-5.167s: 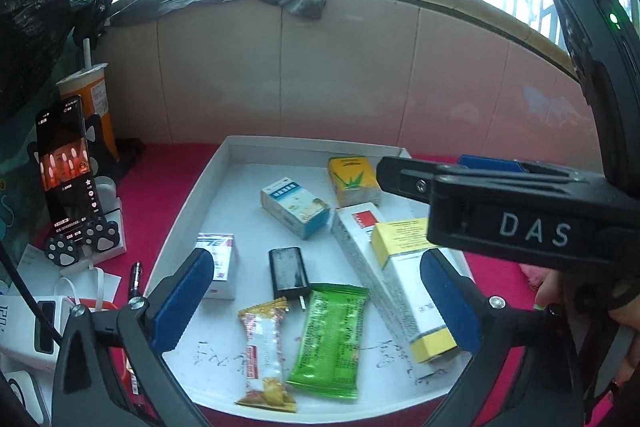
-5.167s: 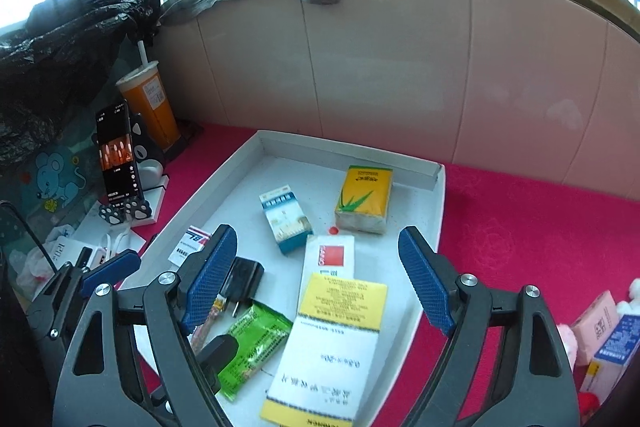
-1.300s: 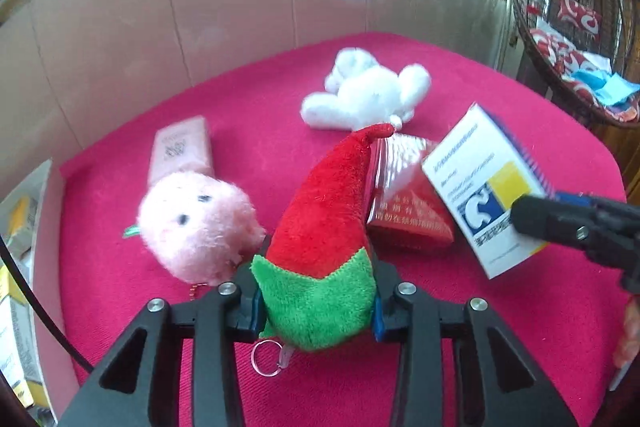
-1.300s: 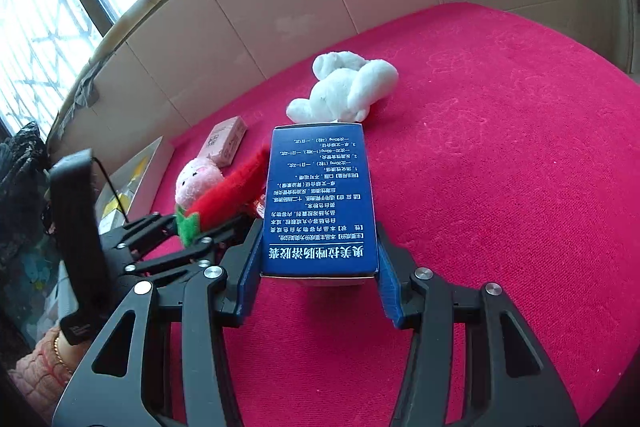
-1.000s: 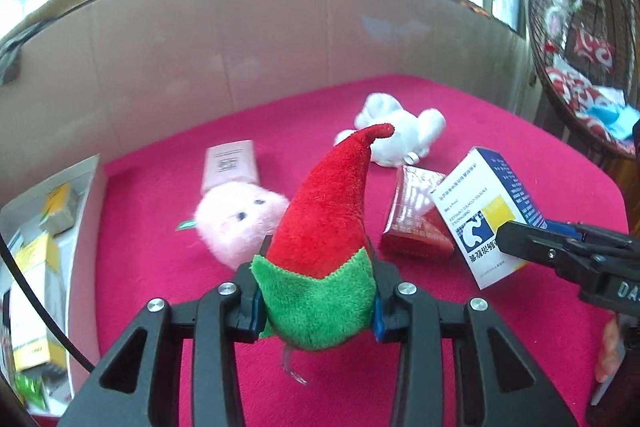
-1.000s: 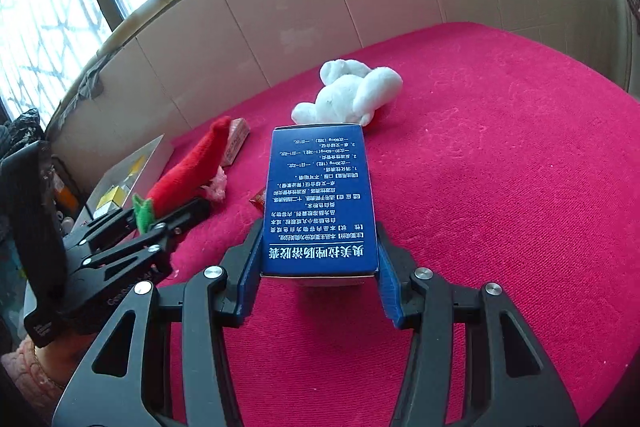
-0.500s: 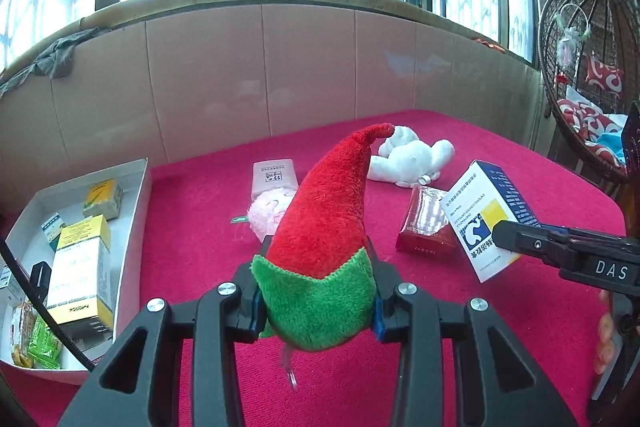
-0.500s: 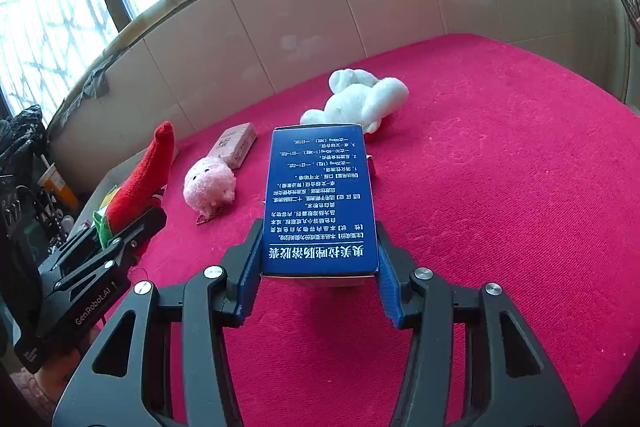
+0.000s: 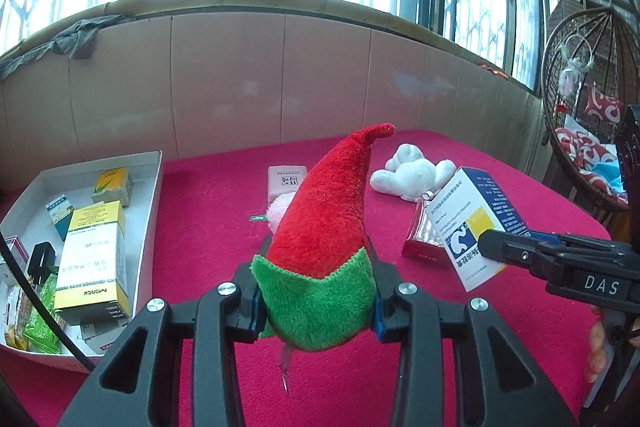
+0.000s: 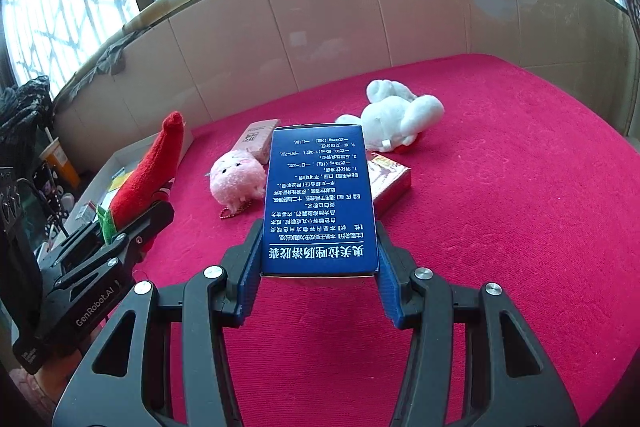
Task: Organize objects
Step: 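Carry the elf hat plush and blue-white box over the white tray with both grippers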
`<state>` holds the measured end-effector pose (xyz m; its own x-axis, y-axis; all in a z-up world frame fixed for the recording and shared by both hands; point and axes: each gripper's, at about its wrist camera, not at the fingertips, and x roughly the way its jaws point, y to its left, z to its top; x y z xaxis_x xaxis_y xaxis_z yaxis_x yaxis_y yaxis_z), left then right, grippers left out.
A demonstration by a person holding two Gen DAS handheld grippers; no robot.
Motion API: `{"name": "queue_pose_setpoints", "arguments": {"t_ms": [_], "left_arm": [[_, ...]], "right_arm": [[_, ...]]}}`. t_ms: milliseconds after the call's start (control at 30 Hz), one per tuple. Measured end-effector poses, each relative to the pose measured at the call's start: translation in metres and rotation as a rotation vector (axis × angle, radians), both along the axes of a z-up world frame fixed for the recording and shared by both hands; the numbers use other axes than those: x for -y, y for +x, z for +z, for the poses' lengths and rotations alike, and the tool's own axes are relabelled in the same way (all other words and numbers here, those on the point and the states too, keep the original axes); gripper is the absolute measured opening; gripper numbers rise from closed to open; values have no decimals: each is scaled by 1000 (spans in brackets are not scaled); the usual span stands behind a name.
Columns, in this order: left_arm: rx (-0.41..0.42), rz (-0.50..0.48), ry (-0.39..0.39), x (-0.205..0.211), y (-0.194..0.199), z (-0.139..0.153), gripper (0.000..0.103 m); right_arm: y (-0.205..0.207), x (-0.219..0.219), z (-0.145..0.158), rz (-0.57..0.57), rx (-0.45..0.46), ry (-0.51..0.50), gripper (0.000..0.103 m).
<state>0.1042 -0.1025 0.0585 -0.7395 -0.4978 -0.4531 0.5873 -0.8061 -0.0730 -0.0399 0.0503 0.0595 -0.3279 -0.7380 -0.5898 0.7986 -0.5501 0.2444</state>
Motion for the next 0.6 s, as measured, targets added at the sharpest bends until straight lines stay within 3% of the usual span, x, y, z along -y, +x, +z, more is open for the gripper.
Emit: {"name": "queue_pose_setpoints", "arguments": {"t_ms": [200,467,600], "left_arm": [[-19,-3,24,8,8,1,39],[-2,66,-186,35,29,22,39],[-13,121,-192,58,47,27,39]], "right_arm": [[10,12,3,16,-17,28,50],[21,28,10,32,-34,37,50],[26,37,12,43,-42,52,49]]}}
